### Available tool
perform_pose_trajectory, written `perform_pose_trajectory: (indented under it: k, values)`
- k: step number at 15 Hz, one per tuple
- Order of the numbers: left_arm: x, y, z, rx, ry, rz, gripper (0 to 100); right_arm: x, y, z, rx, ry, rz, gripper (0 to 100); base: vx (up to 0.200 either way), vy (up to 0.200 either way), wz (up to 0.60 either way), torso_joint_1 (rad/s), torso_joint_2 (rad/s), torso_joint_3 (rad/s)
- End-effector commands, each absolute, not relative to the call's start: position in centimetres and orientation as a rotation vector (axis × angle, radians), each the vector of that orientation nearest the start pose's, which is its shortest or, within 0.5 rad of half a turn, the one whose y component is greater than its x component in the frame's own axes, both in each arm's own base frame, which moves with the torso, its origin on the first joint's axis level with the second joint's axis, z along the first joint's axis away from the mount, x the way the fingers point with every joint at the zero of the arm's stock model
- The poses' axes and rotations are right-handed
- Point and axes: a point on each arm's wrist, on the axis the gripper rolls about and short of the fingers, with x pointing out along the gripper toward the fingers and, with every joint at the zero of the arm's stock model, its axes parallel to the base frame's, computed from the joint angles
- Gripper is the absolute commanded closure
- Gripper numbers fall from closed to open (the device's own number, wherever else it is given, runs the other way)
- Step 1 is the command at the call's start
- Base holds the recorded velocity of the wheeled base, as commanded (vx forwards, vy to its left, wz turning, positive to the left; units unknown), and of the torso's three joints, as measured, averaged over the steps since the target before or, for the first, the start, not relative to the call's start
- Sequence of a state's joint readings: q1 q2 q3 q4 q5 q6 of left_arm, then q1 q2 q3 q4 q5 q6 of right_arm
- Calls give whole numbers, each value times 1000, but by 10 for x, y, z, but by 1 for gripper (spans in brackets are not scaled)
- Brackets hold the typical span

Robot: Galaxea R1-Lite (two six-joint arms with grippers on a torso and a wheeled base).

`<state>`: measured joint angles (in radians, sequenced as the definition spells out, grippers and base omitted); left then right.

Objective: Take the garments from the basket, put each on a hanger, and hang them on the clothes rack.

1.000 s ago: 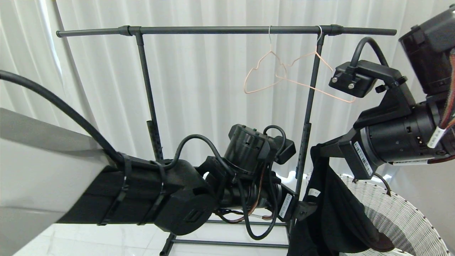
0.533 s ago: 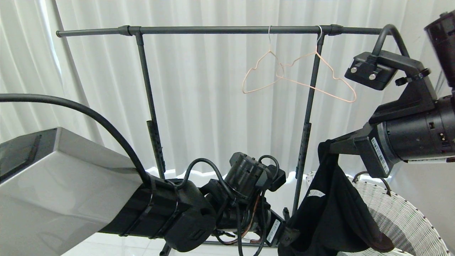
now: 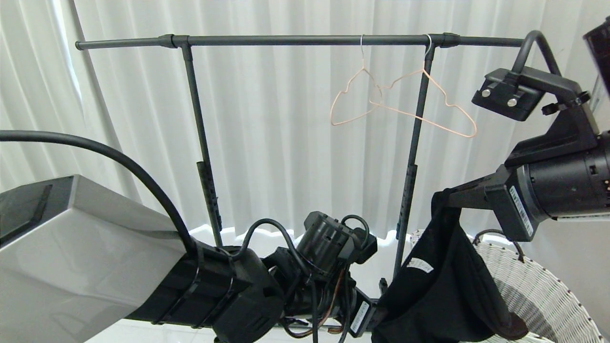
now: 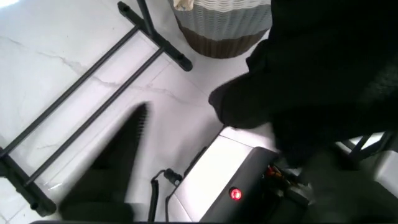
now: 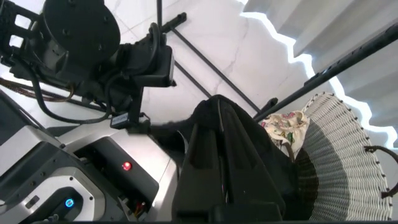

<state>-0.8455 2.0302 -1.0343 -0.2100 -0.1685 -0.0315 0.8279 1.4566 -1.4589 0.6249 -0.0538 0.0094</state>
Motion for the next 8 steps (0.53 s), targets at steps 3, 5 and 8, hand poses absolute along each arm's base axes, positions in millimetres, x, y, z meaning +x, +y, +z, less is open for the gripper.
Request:
perform_pose_trajectory:
  k: [3,5,8]
  values:
    - [229,-269,104,250,756,-930,100,151,163,312,-268,587,741,100,0,0,0,0,0,0]
    - [207,-250,133,229,692,-943,100,152,162,312,-266,586,738,100,0,0,0,0,0,0]
    - [186,-216,200,118,549,-921,100,153,164,315,-254,566,745,100,0,0,0,0,0,0]
